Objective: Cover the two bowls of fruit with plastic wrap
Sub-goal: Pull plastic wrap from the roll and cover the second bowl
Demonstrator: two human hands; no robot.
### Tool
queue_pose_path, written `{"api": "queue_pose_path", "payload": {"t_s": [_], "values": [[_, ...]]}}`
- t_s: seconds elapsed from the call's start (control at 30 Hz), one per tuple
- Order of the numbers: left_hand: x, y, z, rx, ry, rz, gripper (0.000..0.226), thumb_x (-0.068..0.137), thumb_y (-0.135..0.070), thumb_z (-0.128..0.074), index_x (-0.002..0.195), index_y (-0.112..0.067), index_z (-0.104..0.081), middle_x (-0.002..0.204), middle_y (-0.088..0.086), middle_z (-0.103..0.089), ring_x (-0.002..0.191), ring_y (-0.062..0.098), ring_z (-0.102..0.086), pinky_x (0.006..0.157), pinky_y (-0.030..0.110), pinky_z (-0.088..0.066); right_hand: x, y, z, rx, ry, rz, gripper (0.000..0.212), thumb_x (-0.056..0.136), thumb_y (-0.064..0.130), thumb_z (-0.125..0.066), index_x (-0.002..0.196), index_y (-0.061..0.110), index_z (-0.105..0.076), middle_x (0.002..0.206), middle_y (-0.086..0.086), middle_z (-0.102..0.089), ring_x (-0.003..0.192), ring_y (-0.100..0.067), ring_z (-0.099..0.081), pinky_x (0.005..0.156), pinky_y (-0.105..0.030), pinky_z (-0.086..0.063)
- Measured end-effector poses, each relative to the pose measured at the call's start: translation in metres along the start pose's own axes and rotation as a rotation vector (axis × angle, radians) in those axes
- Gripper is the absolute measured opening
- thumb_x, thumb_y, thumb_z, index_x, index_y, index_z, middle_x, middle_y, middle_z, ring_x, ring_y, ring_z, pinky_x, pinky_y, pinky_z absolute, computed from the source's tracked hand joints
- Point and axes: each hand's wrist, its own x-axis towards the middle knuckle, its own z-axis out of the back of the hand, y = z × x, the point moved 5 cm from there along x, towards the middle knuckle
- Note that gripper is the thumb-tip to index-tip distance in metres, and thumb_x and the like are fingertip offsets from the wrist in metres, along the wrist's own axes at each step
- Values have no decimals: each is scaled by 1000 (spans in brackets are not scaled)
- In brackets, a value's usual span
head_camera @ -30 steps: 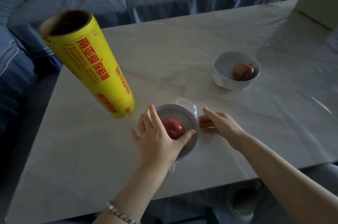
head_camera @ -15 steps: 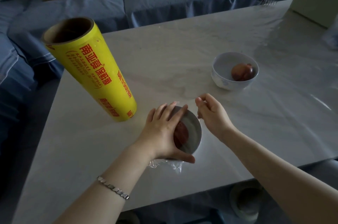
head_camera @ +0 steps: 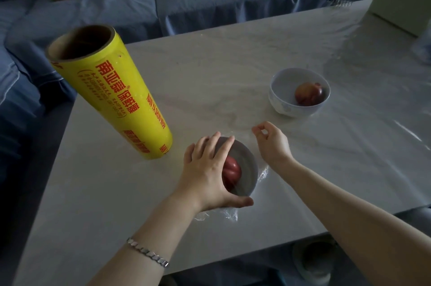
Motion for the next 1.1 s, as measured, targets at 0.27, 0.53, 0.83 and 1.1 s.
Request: {"api": "queue_pose_path", "payload": {"t_s": [0.27, 0.53, 0.83, 1.1], "values": [[-14, -7, -3, -135, -136, 423, 124, 52, -82, -59, 147, -29, 2, 157, 8, -2, 143, 32, -2, 111, 49, -14, -6, -18, 16, 318, 201, -260, 38, 95, 32, -47, 88, -1, -65, 72, -8, -62, 62, -17, -56, 59, -20, -51], [-36, 1, 3, -212, 15, 492, 132, 55, -74, -67, 145, -24, 16, 156, 8, 13, 143, 32, 5, 112, 50, -14, -44, -7, -16, 124, 505, -335, 35, 96, 33, -43, 96, 4, -63, 71, -5, -62, 49, -13, -59, 47, -18, -50], [-25, 10, 5, -25, 115, 8, 130, 53, -73, -69, 144, -36, 17, 156, -5, 22, 143, 17, 21, 117, 42, 9, -15, 31, -42, 78, 720, -7, 16, 97, 18, -44, 99, 12, -58, 92, -3, -57, 84, -12, -51, 75, -19, -43], [-23, 12, 1, 5, 63, 5, 127, 52, -76, -67, 145, -38, 11, 157, -6, 12, 143, 22, 19, 116, 42, 6, -12, 32, -27, 406, 408, -20, 25, 99, 10, -34, 75, 15, -39, 61, -9, -46, 45, -2, -50, 53, -13, -45]]}}
